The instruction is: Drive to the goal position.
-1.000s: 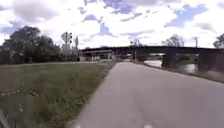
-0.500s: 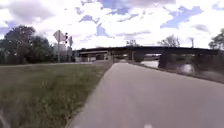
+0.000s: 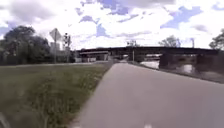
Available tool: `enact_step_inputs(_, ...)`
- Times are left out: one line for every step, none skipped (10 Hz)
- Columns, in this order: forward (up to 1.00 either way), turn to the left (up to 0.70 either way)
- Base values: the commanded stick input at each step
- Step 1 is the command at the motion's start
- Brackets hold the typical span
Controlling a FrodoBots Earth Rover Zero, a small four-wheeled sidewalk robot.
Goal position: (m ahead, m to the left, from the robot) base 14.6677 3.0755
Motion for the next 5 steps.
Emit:
enact_step_inputs(1.00,0.00)
enact_step_inputs(1.00,0.00)
enact_step_inputs(1.00,0.00)
enact_step_inputs(1.00,0.00)
enact_step_inputs(1.00,0.00)
